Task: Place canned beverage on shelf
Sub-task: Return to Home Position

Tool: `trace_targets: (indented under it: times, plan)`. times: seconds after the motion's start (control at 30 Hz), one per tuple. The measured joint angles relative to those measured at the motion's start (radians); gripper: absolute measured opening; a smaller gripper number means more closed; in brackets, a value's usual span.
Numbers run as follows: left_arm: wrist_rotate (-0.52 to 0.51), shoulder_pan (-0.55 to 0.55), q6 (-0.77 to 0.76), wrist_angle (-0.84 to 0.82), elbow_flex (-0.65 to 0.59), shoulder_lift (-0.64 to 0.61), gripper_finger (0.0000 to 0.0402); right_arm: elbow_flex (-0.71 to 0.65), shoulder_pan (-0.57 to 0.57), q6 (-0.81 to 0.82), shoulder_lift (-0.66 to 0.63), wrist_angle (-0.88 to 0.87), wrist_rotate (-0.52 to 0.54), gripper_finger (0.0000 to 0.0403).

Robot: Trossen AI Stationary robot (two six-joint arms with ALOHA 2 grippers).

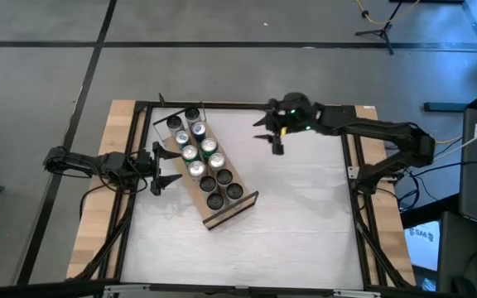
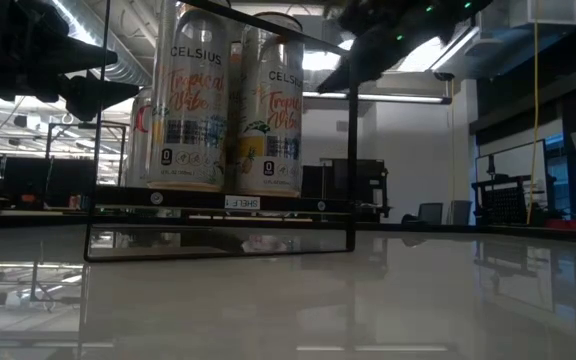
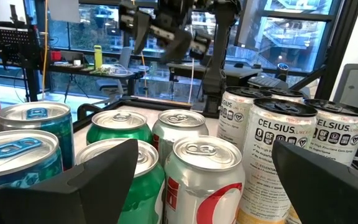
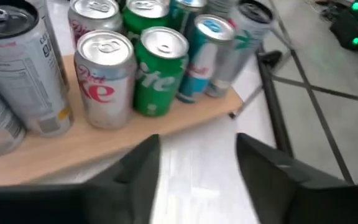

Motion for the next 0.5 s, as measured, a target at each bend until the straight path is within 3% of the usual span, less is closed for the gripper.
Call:
trace_targets:
  times: [0.3, 0.5]
  plan:
    - [0.0, 0.0, 0.0, 0.0, 0.0, 0.0, 0.0362, 0.0, -0.074, 0.028, -0.185, -0.151, -0.046, 0.0019]
    - [0.001, 0.0, 0.0, 0.0, 0.0, 0.0, 0.0362, -0.006, -0.077, 0.054, -0.282, -0.206, -0.037, 0.0012]
